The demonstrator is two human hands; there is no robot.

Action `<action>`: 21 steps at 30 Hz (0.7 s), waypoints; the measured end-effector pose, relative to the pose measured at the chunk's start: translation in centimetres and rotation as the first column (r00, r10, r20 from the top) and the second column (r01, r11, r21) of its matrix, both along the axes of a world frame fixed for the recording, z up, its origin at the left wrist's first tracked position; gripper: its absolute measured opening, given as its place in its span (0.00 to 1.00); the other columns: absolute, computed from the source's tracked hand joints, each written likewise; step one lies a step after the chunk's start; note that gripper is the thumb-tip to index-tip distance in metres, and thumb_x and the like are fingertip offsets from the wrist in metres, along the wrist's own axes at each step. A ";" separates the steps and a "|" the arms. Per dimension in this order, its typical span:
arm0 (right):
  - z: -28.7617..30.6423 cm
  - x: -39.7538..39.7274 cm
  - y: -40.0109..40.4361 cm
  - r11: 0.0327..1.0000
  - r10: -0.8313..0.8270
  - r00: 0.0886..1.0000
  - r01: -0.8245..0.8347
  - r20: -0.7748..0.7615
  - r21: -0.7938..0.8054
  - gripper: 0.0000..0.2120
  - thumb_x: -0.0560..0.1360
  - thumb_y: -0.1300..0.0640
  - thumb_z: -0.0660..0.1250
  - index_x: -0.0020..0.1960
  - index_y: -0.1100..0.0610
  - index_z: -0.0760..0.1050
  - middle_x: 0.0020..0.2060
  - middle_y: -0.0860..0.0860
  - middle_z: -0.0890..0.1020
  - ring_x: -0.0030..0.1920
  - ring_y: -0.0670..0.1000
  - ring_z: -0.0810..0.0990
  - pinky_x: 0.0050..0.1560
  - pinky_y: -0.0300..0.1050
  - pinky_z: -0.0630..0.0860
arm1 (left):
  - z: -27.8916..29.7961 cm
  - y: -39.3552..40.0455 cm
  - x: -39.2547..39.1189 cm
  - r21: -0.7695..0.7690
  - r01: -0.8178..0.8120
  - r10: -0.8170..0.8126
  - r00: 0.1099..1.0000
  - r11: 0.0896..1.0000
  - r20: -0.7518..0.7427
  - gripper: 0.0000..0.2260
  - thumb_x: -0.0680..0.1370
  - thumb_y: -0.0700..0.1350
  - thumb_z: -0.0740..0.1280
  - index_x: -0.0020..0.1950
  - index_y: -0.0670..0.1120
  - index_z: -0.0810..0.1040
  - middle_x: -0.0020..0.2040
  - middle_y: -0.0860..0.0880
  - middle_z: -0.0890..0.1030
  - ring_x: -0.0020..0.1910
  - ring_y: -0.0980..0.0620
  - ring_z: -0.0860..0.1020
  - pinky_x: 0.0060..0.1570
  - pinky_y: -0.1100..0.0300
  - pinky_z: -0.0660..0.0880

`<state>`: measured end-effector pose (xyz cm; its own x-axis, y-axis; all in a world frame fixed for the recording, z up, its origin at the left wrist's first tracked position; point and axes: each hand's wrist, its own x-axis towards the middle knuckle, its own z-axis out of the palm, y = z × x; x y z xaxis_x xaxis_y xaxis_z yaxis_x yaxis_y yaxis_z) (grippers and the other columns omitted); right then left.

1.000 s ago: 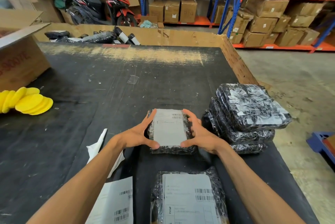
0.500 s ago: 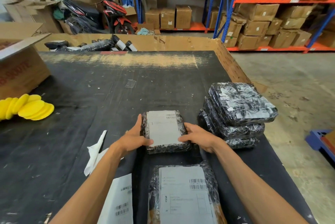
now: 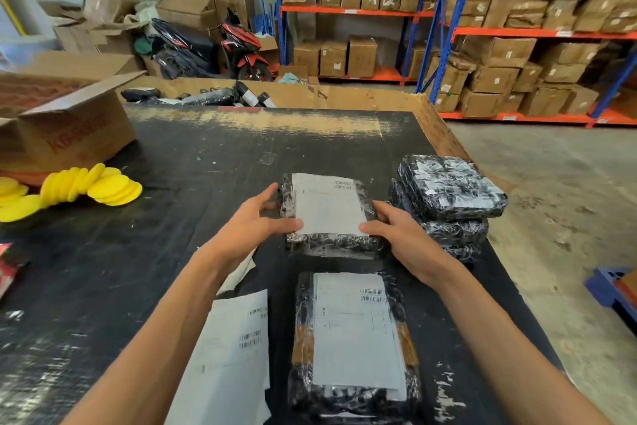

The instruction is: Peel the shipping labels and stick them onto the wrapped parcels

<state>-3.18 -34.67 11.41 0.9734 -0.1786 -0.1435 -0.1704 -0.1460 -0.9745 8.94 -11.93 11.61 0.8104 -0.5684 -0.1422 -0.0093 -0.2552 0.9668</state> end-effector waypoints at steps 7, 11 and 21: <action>-0.4 -8.0 0.6 0.998 -0.045 0.997 0.042 -0.058 -0.052 0.43 0.62 0.39 0.78 0.73 0.45 0.65 0.63 0.43 0.71 0.64 0.47 0.71 0.60 0.42 0.69 | 1.6 2.7 -7.4 0.041 0.160 -0.161 0.987 0.986 0.006 0.27 0.74 0.39 0.73 0.58 0.67 0.68 0.46 0.66 0.82 0.45 0.65 0.82 0.42 0.71 0.76; -1.0 -11.7 1.3 0.997 -0.036 0.996 0.030 -0.078 -0.076 0.46 0.54 0.36 0.79 0.69 0.43 0.68 0.62 0.41 0.73 0.60 0.39 0.73 0.53 0.36 0.73 | 0.0 4.1 -10.0 0.060 0.193 -0.193 0.981 0.979 -0.013 0.32 0.71 0.43 0.76 0.63 0.69 0.64 0.49 0.72 0.80 0.50 0.63 0.81 0.48 0.68 0.77; -1.7 -14.0 3.8 0.988 -0.076 0.989 0.057 -0.129 -0.140 0.47 0.69 0.47 0.78 0.76 0.34 0.51 0.66 0.45 0.67 0.65 0.48 0.69 0.64 0.48 0.65 | -1.6 4.9 -13.2 0.020 0.163 -0.162 0.986 0.986 -0.040 0.39 0.73 0.43 0.75 0.74 0.66 0.57 0.58 0.69 0.73 0.51 0.62 0.80 0.46 0.70 0.76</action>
<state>-17.14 -30.90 9.71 0.9325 -0.2690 -0.2410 -0.3112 -0.2596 -0.9142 -4.31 -6.98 10.05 0.7014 -0.6880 -0.1864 -0.0154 -0.2760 0.9610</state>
